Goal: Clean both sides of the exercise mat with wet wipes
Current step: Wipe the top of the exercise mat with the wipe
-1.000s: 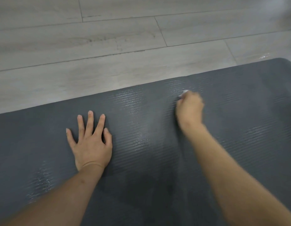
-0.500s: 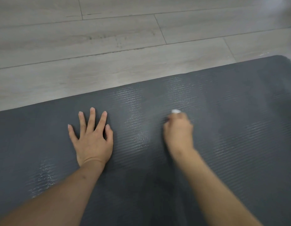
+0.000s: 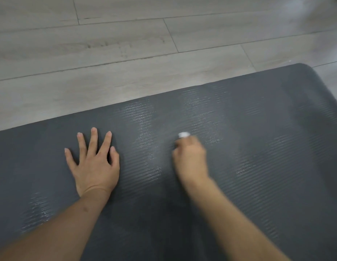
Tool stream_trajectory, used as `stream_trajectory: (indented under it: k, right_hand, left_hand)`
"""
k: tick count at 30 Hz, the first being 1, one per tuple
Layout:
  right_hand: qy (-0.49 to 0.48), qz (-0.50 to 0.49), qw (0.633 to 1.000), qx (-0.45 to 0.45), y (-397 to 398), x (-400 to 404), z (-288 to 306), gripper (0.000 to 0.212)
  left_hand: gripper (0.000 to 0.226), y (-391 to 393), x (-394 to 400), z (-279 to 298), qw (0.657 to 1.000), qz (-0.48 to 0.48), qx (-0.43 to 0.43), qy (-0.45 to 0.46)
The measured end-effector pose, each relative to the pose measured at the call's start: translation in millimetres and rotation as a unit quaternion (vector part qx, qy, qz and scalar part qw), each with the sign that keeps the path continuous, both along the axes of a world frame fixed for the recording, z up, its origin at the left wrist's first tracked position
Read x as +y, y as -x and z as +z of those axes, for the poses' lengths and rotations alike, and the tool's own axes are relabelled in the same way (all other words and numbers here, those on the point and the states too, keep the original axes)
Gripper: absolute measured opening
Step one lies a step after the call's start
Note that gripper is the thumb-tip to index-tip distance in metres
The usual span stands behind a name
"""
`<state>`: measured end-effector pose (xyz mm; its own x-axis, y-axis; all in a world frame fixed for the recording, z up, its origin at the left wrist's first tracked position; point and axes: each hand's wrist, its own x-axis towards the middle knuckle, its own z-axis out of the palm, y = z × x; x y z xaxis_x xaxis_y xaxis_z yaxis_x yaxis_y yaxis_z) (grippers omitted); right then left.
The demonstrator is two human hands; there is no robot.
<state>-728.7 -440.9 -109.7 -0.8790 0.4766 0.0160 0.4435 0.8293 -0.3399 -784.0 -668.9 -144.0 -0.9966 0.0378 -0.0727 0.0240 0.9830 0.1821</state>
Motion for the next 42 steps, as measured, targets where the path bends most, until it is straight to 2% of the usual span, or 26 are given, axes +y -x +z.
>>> stream_trajectory:
  k: [2, 3, 4, 6, 9, 11, 13, 16, 17, 18, 20, 23, 24, 26, 28, 30, 32, 33, 34, 36, 38, 40, 42]
  right_hand:
    - [0.054, 0.141, 0.989, -0.001, -10, -58, -1, 0.011]
    - [0.047, 0.200, 0.979, 0.017, -14, -58, -5, 0.007]
    - [0.043, 0.218, 0.975, 0.025, -12, -38, -5, 0.006]
    - [-0.022, 0.153, 0.988, 0.001, -4, 33, 0, 0.010]
    - [-0.065, -0.057, 0.996, -0.017, 1, 128, 15, 0.011]
    - [-0.072, -0.117, 0.990, 0.013, 5, 113, 14, 0.016]
    - [-0.039, -0.077, 0.996, 0.024, 4, 36, 4, 0.014]
    - [0.063, 0.114, 0.991, 0.017, -14, -82, 2, 0.010]
    - [0.052, 0.181, 0.982, 0.029, -21, -93, 0, 0.011]
    - [0.052, 0.205, 0.977, 0.041, -22, -80, -2, 0.007]
    - [0.013, 0.168, 0.985, 0.035, -22, -18, -5, 0.007]
    - [-0.052, -0.002, 0.999, 0.012, -28, 87, 7, 0.006]
    - [-0.055, -0.047, 0.997, 0.010, -30, 100, 11, 0.008]
    - [-0.062, -0.099, 0.993, 0.015, -25, 76, 9, 0.013]
    - [-0.023, -0.045, 0.999, 0.017, -24, 8, 0, 0.016]
    - [0.000, 0.105, 0.994, 0.029, -32, -60, -3, 0.019]
    - [0.023, 0.229, 0.973, 0.031, -42, -69, -2, 0.009]
    - [0.017, 0.237, 0.971, 0.034, -42, -45, -2, 0.005]
    - [-0.004, 0.206, 0.978, 0.023, -38, -12, 2, 0.009]
    - [-0.065, 0.059, 0.996, 0.000, -30, 68, 8, 0.011]
    - [-0.077, -0.069, 0.994, -0.021, -28, 121, 15, 0.010]
    - [-0.079, -0.091, 0.993, -0.007, -28, 104, 11, 0.011]
    - [-0.042, -0.044, 0.998, 0.007, -29, 37, 1, 0.011]
  left_hand:
    - [0.055, 0, 0, 0, 1.000, -0.007, 0.004, -0.003]
    - [0.055, 0, 0, 1, 1.000, -0.007, 0.004, -0.003]
    - [0.053, 0, 0, 0, 1.000, -0.007, 0.005, -0.002]
    - [0.051, -1, 0, 0, 1.000, -0.007, 0.006, -0.002]
    - [0.050, 0, 1, 0, 1.000, -0.004, 0.010, 0.002]
    - [0.050, 0, 1, -1, 1.000, -0.001, 0.008, 0.002]
    - [0.051, -1, 1, -1, 1.000, -0.001, 0.005, 0.001]
    - [0.051, 1, 1, -1, 1.000, 0.002, 0.004, -0.002]
    - [0.050, 0, 0, -1, 1.000, 0.004, 0.004, -0.003]
    - [0.050, 0, 0, 0, 1.000, 0.003, 0.004, -0.001]
    - [0.050, 0, 0, -1, 1.000, 0.000, 0.003, 0.000]
    - [0.050, 0, 1, -1, 1.000, -0.003, 0.007, 0.000]
    - [0.050, 0, 1, -1, 1.000, -0.003, 0.008, 0.001]
    - [0.050, 0, 0, 0, 1.000, -0.003, 0.006, 0.001]
    - [0.050, 0, 0, 0, 1.000, -0.004, 0.004, 0.001]
    - [0.050, 1, 0, 0, 1.000, -0.005, 0.004, 0.002]
    - [0.050, 0, -1, 1, 1.000, -0.005, 0.006, -0.003]
    - [0.049, 0, -1, 1, 1.000, -0.006, 0.006, -0.006]
    - [0.049, 0, 0, 1, 1.000, -0.005, 0.006, -0.007]
    - [0.049, 1, 1, 1, 1.000, -0.006, 0.005, -0.010]
    - [0.049, 1, 1, 1, 1.000, -0.003, 0.008, -0.011]
    - [0.049, 1, 1, 1, 1.000, -0.004, 0.007, -0.010]
    - [0.049, 1, 0, 2, 1.000, -0.003, 0.007, -0.014]
